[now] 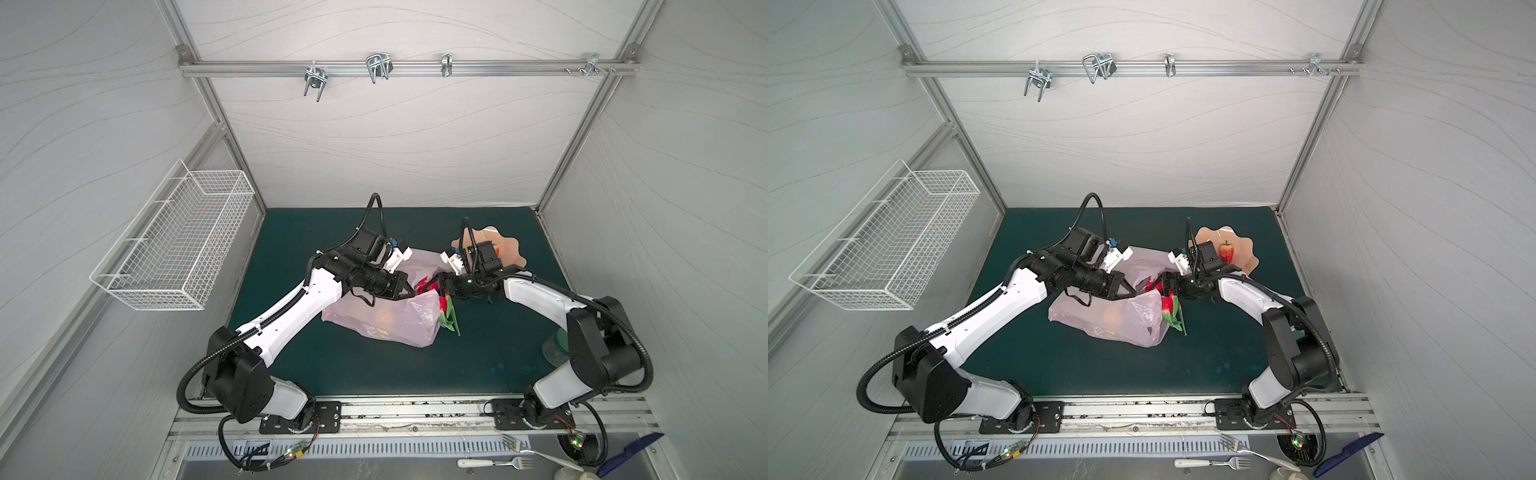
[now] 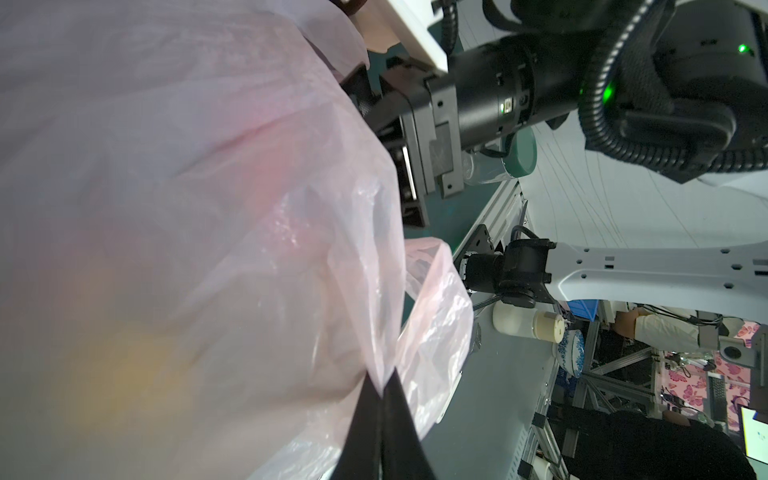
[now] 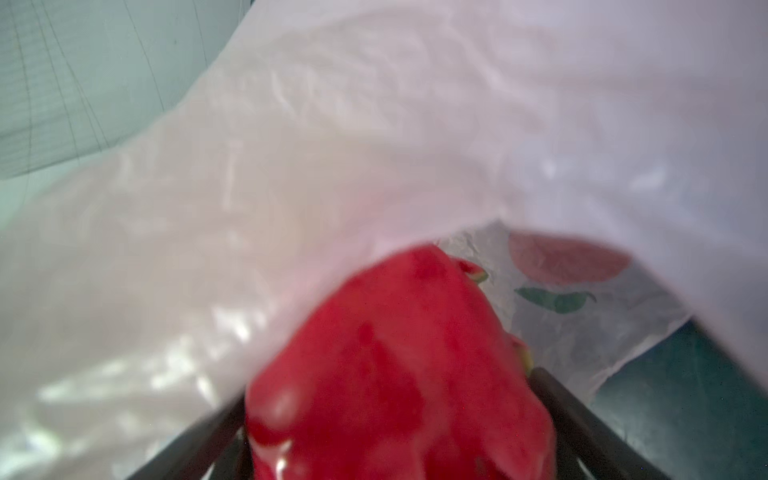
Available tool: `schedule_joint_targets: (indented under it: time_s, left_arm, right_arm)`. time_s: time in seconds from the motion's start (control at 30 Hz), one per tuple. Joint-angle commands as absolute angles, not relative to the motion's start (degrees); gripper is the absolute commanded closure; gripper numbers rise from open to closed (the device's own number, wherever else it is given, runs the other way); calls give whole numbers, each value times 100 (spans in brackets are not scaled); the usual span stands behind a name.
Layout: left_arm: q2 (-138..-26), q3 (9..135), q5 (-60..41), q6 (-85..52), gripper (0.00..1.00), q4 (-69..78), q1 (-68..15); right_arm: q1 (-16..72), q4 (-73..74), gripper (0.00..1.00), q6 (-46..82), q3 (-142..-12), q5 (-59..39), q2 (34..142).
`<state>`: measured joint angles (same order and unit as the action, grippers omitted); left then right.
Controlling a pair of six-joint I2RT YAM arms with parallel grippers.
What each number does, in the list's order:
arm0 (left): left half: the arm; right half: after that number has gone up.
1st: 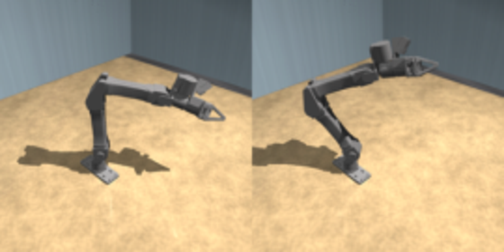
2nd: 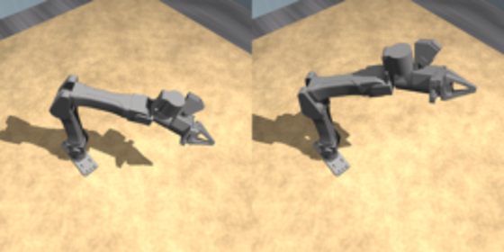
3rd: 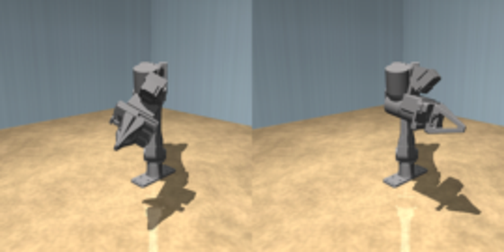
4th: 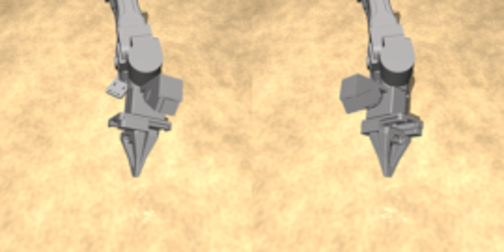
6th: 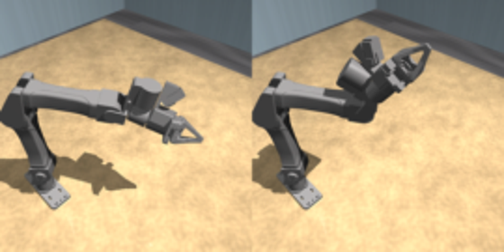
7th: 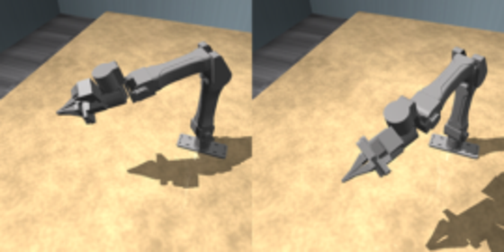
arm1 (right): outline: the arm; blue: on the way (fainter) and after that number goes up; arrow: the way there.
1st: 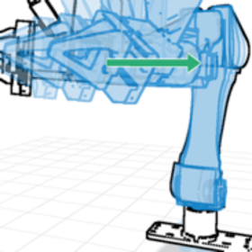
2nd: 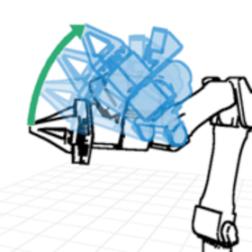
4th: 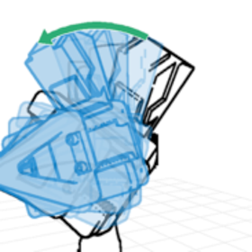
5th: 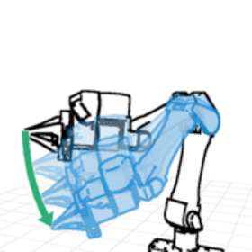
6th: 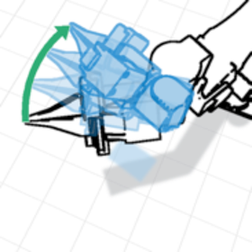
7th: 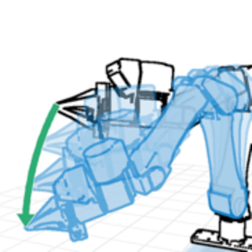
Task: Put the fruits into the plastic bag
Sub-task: 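Lower the dragon fruit into the bag opening held by the left gripper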
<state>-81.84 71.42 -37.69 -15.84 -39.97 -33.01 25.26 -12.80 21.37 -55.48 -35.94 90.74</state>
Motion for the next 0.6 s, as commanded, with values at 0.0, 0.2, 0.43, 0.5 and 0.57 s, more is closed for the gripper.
schedule_joint_targets:
  time_s: [0.0, 0.2, 0.43, 0.5, 0.57]
  left_arm:
    - [-8033, 7104, -3960, -1355, 100, -3815, -3305]
    - [-8057, 7086, -3941, -1336, 100, -3780, -3316]
    - [-8129, 7073, -3878, -1510, 100, -3583, -3332]
    - [-8178, 7124, -3780, -1562, 100, -3599, -3334]
    - [-8237, 7195, -3651, -1595, 100, -3645, -3332]
  right_arm:
    - [2516, -896, 68, 2541, -5890, -3700, 9293]
    - [2609, -334, 68, 3658, -6034, -3753, 9718]
    - [3018, 651, 65, 5371, -5651, -3118, 9622]
    - [3211, 864, 66, 5768, -5523, -2823, 9496]
    - [3402, 975, 66, 6009, -5405, -2599, 9365]
